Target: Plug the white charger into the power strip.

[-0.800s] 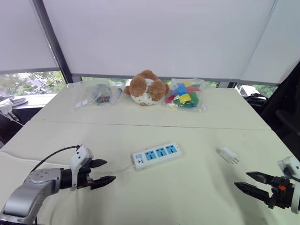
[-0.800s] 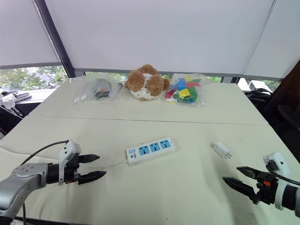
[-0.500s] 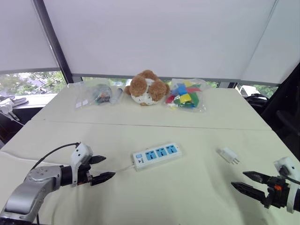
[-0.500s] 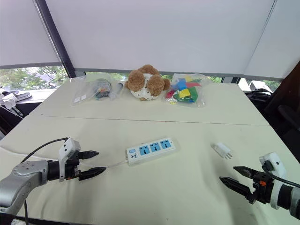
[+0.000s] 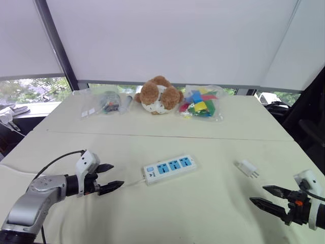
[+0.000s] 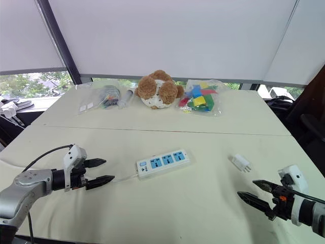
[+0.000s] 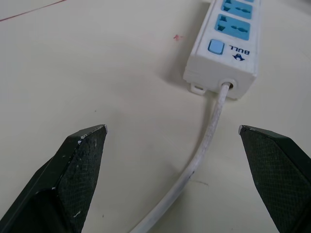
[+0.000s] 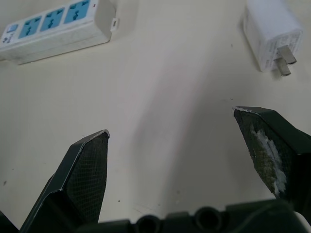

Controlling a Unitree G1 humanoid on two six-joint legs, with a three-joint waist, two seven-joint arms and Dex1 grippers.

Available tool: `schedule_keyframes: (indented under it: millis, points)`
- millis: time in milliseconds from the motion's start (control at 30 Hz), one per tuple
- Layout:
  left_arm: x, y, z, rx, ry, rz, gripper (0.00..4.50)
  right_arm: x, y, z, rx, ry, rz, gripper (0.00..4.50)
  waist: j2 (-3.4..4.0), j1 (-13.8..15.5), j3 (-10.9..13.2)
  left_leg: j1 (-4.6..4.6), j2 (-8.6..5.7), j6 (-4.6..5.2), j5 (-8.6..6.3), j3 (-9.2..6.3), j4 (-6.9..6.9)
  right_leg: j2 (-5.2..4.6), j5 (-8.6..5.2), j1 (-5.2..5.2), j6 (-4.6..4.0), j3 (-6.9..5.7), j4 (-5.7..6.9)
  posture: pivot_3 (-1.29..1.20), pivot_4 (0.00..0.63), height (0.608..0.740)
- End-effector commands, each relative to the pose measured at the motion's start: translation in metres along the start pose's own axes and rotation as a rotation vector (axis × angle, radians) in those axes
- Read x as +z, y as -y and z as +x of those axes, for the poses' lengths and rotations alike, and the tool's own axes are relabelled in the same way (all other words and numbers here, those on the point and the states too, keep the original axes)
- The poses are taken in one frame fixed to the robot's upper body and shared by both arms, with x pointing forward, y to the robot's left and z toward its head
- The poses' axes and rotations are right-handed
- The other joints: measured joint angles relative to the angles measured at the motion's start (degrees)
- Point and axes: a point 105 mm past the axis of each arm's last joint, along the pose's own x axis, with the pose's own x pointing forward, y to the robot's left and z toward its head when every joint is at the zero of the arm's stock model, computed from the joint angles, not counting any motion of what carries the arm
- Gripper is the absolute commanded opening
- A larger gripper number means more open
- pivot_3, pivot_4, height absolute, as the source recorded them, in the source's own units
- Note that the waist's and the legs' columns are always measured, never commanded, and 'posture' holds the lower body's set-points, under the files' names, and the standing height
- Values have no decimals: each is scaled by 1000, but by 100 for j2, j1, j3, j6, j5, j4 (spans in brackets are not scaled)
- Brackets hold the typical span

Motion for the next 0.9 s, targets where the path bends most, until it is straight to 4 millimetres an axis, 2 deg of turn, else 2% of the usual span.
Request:
schedule_keyframes:
  millis: [33, 200, 300, 433, 567, 667, 767, 900]
  points:
    - [10, -1, -2, -11, 41, 9, 4493, 8, 2, -2, -6, 18, -34, 4454, 0, 0, 0, 0, 0, 0, 0, 0, 0, 0, 0, 0, 0, 0, 0, 0, 150, 739]
    - [17, -5, -2, -20, 37, 73, 4493, 13, 4, -3, -12, 4, -71, 4454, 0, 8, 0, 0, 0, 0, 0, 0, 1, 0, 0, 1, 0, 0, 0, 0, 150, 739]
    - [36, 3, 15, -135, 56, 148, 4493, 32, -11, 3, 80, 12, -87, 4454, 0, 18, 0, 0, 0, 0, 0, 0, 4, 1, 0, 2, 0, 0, 2, 0, 150, 739]
    - [41, 14, 46, -253, 70, 228, 4493, 46, -32, 12, 177, -19, -136, 4454, 3, 7, -3, 1, -1, 0, 0, -2, 12, 1, 1, 10, 1, 0, 2, 0, 150, 739]
    - [38, 18, 73, -296, 129, 230, 4493, 57, -47, 18, 202, 12, -162, 4454, 0, 6, -2, -5, -1, 0, 1, -7, 12, 6, 2, 2, 4, 0, 2, 0, 150, 739]
    - [31, 28, 91, -331, 174, 211, 4493, 54, -50, 18, 186, 8, -160, 4454, -2, 9, -1, -7, -1, 0, 1, -9, 13, 7, 2, 1, 4, 0, 2, 0, 150, 739]
    - [23, 34, 100, -345, 179, 226, 4493, 46, -49, 15, 158, -18, -158, 4454, -4, 15, -1, -9, -1, 0, 1, -12, 18, 7, 2, 5, 4, 0, 2, 0, 150, 739]
    - [14, 29, 104, -317, 171, 210, 4493, 45, -50, 11, 141, -10, -147, 4454, -2, 5, -2, -8, -1, 0, 1, -15, 19, 7, 2, 5, 4, 0, 3, 0, 150, 739]
